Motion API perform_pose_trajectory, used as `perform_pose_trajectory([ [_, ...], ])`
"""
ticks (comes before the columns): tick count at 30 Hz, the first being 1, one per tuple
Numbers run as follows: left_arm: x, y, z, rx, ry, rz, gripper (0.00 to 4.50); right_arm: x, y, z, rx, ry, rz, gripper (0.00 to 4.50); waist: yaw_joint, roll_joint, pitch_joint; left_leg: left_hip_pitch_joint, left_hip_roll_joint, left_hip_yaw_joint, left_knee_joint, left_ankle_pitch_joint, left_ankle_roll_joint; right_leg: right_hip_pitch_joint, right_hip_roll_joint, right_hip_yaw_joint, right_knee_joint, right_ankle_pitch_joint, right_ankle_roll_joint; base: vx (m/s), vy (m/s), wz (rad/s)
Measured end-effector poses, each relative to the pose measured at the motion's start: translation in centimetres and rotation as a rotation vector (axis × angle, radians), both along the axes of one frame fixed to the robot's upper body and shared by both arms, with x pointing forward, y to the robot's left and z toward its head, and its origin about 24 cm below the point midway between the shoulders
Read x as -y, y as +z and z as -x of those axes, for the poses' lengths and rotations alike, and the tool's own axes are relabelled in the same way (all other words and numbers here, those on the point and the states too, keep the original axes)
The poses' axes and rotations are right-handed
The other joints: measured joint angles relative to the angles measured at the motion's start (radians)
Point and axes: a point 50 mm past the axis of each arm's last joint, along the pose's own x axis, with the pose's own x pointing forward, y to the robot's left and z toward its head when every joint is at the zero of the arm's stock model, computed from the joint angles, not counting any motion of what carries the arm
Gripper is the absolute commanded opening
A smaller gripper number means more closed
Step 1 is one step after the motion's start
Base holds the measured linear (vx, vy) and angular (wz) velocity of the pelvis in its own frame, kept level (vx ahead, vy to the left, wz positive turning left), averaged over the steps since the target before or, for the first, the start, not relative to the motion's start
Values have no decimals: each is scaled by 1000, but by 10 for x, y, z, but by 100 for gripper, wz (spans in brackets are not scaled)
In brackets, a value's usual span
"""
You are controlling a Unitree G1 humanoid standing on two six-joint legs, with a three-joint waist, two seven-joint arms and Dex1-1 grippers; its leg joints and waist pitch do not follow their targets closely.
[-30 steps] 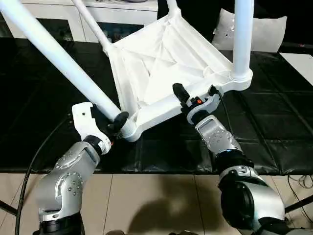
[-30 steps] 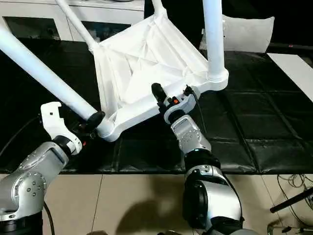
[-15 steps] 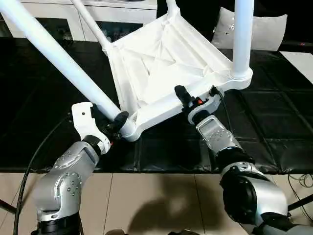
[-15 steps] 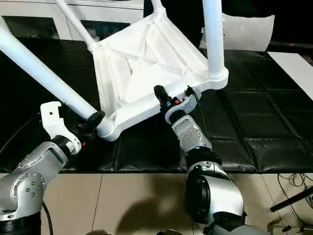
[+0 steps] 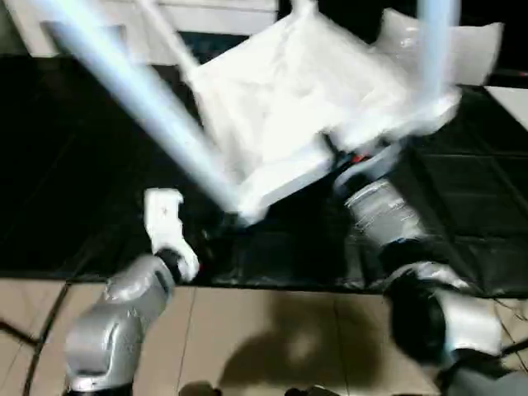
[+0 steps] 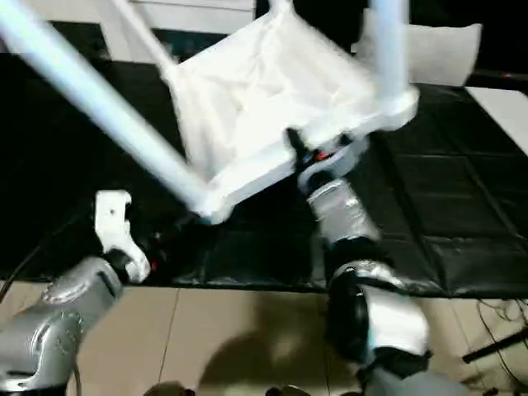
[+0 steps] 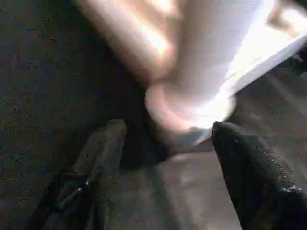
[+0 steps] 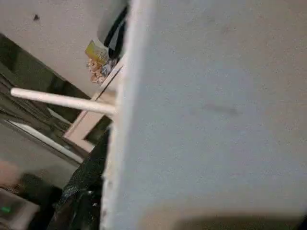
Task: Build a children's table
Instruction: Flip table
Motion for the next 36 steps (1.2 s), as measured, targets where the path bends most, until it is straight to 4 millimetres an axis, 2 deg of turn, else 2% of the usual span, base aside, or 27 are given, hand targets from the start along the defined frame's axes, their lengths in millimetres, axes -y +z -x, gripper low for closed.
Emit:
perform_pose_trajectory([
  [3,-10,-2,2,30,20,-103,392,23,9,3,49,-54,70,207,7,0,0,0,0,0,2,0,0,0,0,0,1,0,0,0,0,0],
  [6,-3,6,2,122,-43,-122,412,43,15,10,88,-111,182,205,21,0,0,0,1,0,5,0,0,1,0,0,1,0,0,0,0,0],
  [9,7,20,3,213,-101,-116,436,54,23,15,115,-157,284,204,17,0,0,2,1,1,7,0,-1,2,0,1,3,1,0,0,0,0],
  [16,13,37,12,326,-203,-178,450,69,36,28,115,-281,487,203,14,-8,2,5,3,3,2,6,-10,8,0,0,5,-1,7,0,0,0],
  [18,12,37,13,332,-215,-203,450,69,46,30,122,-315,602,203,4,-10,2,5,3,3,1,9,-11,8,0,0,5,0,7,0,0,0],
  [21,14,37,14,341,-230,-225,450,61,52,31,119,-351,751,203,-13,-25,1,7,3,3,-2,12,-15,10,1,0,5,0,7,0,0,0],
  [24,16,39,14,351,-240,-241,450,57,54,31,107,-368,805,200,-26,-35,1,7,3,2,-3,14,-16,11,1,0,4,1,8,0,0,0],
  [27,17,43,13,370,-233,-243,450,53,55,31,104,-379,895,195,-35,-38,1,6,3,2,-3,14,-16,13,1,0,-1,6,9,0,0,0],
  [31,16,51,7,411,-211,-284,450,48,55,31,92,-400,916,193,-38,-39,1,5,3,3,-3,15,-16,13,1,1,-3,10,9,0,0,0],
  [34,15,66,-3,484,-184,-344,450,40,55,28,100,-378,943,193,-43,-41,0,5,3,2,-3,16,-17,13,2,1,-3,11,8,0,0,0],
  [36,15,77,-11,538,-164,-371,450,35,54,26,108,-355,976,249,-51,-43,-1,6,3,2,-3,17,-18,14,2,1,-3,12,8,0,0,0],
])
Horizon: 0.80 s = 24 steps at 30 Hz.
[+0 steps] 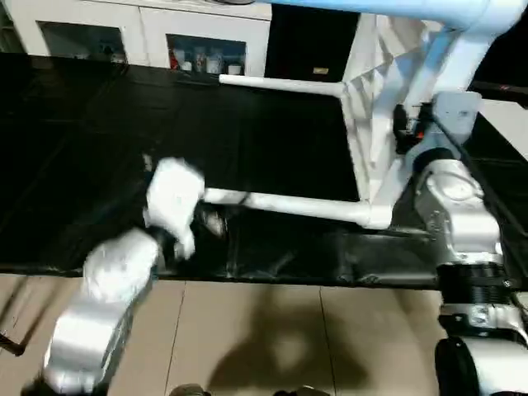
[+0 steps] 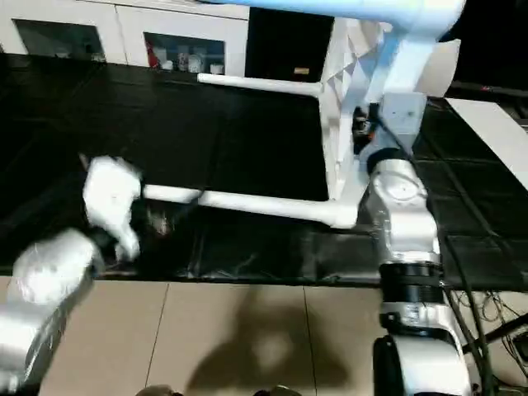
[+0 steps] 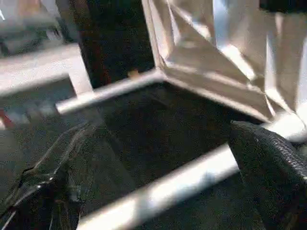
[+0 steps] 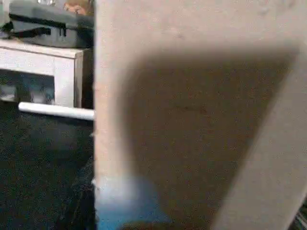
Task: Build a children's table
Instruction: Flip table
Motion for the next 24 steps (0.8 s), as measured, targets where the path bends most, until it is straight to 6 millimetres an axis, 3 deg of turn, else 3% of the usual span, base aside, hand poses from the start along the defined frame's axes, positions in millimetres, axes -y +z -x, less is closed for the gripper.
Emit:
perform_pose_trajectory([
  [5,1,15,-19,79,27,-9,450,-6,-14,-1,-65,10,100,289,-17,-6,-3,4,0,-1,0,1,-1,6,0,0,-2,1,1,0,0,0],
  [10,7,11,-36,106,8,-90,450,-9,-41,2,-152,-12,60,333,-14,-5,-2,5,0,-2,0,1,-1,9,0,-1,-4,2,0,0,0,0],
  [16,9,24,-59,267,57,-241,450,-11,-61,1,-216,-18,40,333,-10,-5,-2,8,0,-4,-2,1,-2,12,0,-2,-4,3,-1,0,0,0],
  [21,9,30,-67,341,97,-224,450,-11,-74,0,-250,-18,40,265,-11,-3,-1,9,0,-3,-2,2,-3,12,0,-2,-4,5,-3,0,0,0],
  [24,8,40,-70,413,113,-211,450,-12,-73,-1,-242,-10,43,247,-11,-2,0,9,0,-4,-2,2,-4,12,0,-2,-3,6,-5,0,0,0],
])
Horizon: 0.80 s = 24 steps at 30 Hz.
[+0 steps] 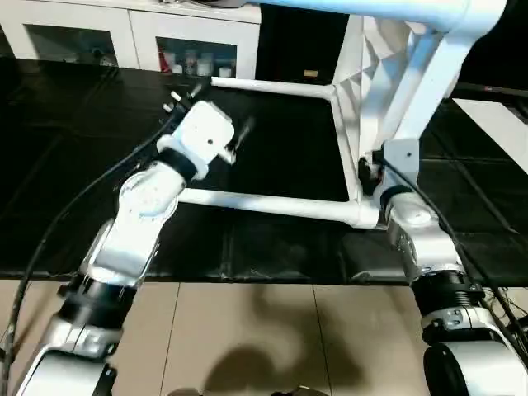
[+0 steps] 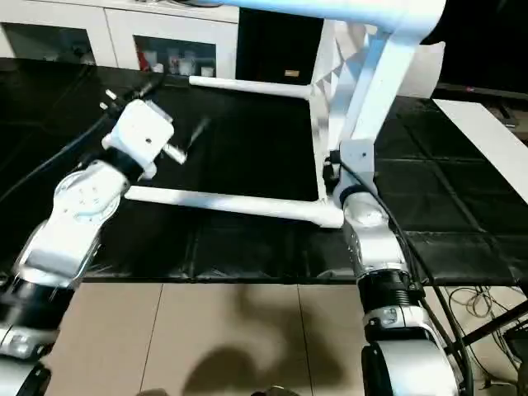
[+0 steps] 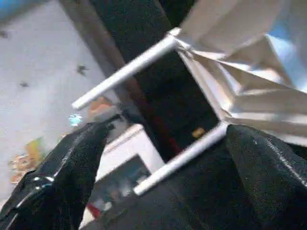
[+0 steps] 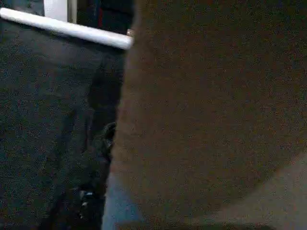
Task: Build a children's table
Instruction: Flip table
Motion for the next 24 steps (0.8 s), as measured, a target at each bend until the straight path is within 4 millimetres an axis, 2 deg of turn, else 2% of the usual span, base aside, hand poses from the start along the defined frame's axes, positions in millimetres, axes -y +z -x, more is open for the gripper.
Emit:
perform_pose_trajectory([
  [2,1,7,1,49,-19,-12,450,0,0,0,1,6,-1,235,0,1,0,1,0,0,0,0,0,1,0,0,0,0,0,0,0,0],
  [4,3,13,6,157,-33,-108,450,-1,0,-1,7,15,-2,213,0,2,1,1,1,0,0,0,0,0,0,0,0,0,0,0,0,0],
  [8,7,35,10,353,-19,-213,450,0,0,-1,9,20,0,207,2,3,1,1,1,0,0,0,0,1,0,-1,0,0,0,0,0,0],
  [13,4,69,7,589,120,-270,450,0,1,-1,21,29,32,205,1,8,5,1,1,0,0,1,-1,1,0,0,1,0,0,0,0,0],
  [16,-1,90,-5,633,181,-300,450,2,4,-2,27,31,56,205,3,14,8,0,0,0,0,1,-1,0,0,0,0,0,0,0,0,0],
  [19,-5,99,-19,625,216,-333,450,6,8,-3,37,37,87,205,6,19,11,-2,0,0,0,1,-1,-3,0,0,1,0,0,0,0,0],
  [22,-3,108,-27,622,219,-357,450,12,13,-4,43,33,114,205,18,25,12,-5,0,0,0,1,-1,-6,0,0,1,0,-1,0,0,0],
  [23,-3,109,-29,619,217,-363,421,15,15,-5,47,31,124,205,22,28,12,-7,0,1,0,1,1,-7,0,0,2,2,-4,0,0,0],
  [24,-3,110,-31,611,214,-371,413,18,19,-6,52,31,138,205,27,31,12,-9,0,1,0,2,2,-10,0,0,2,3,-5,0,0,0],
])
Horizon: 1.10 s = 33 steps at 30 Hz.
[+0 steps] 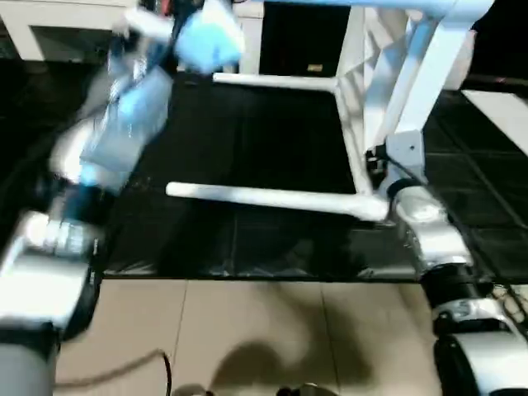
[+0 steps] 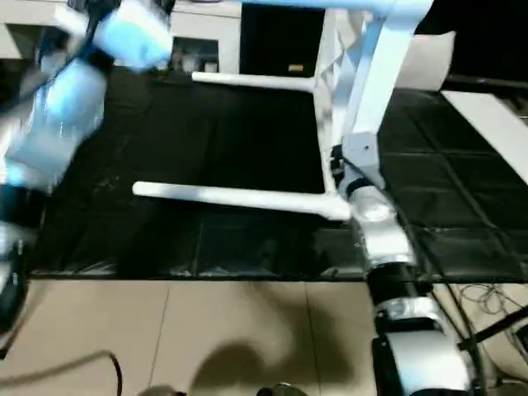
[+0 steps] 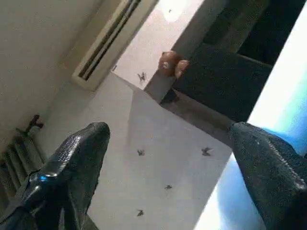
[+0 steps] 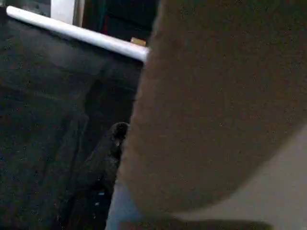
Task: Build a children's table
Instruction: Flip table
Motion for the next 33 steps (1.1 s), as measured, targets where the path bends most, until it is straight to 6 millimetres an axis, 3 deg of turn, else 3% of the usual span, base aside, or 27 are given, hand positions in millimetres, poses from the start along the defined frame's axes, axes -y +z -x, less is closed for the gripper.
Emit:
perform_pose_trajectory([
  [3,-1,0,-4,-21,-11,-2,393,12,16,-5,13,6,52,206,7,5,-1,-6,-1,1,0,4,4,-8,-1,0,2,1,-1,0,0,0],
  [7,-2,-1,-6,-33,-26,1,364,23,36,-12,31,19,119,206,17,5,-1,-5,0,1,0,4,4,-8,-1,0,2,-2,4,0,0,0],
  [12,-9,-3,-3,-66,-100,44,364,24,42,-14,39,27,142,206,24,5,-1,-5,-1,2,0,5,5,-7,-2,0,2,-2,5,0,0,0],
  [13,-11,-4,-2,-73,-119,66,391,23,42,-15,38,32,142,206,23,5,-1,-5,-1,2,0,5,5,-7,-2,0,2,-2,5,0,0,0],
  [18,-17,-27,1,-184,-211,125,427,24,51,-18,53,62,159,206,13,4,-1,-11,0,2,0,5,4,-15,-1,0,3,0,1,0,0,0],
  [21,-15,-26,2,-206,-275,182,442,25,56,-19,61,71,167,206,13,4,-1,-14,0,3,0,5,6,-17,-1,0,3,1,-2,0,0,0],
  [28,-34,-22,-15,-217,-60,99,450,22,60,-21,68,90,179,206,5,4,-1,-19,0,3,0,5,6,-23,-1,0,4,0,-1,0,0,0],
  [29,-35,-21,-16,-222,-54,100,419,22,60,-21,68,91,180,206,6,4,-1,-19,0,3,0,5,7,-23,-1,0,4,0,-1,0,0,0],
  [33,-37,-21,-17,-235,-49,93,400,26,62,-20,65,94,193,206,10,5,-1,-19,0,3,0,5,7,-23,-2,0,4,0,-1,0,0,0],
])
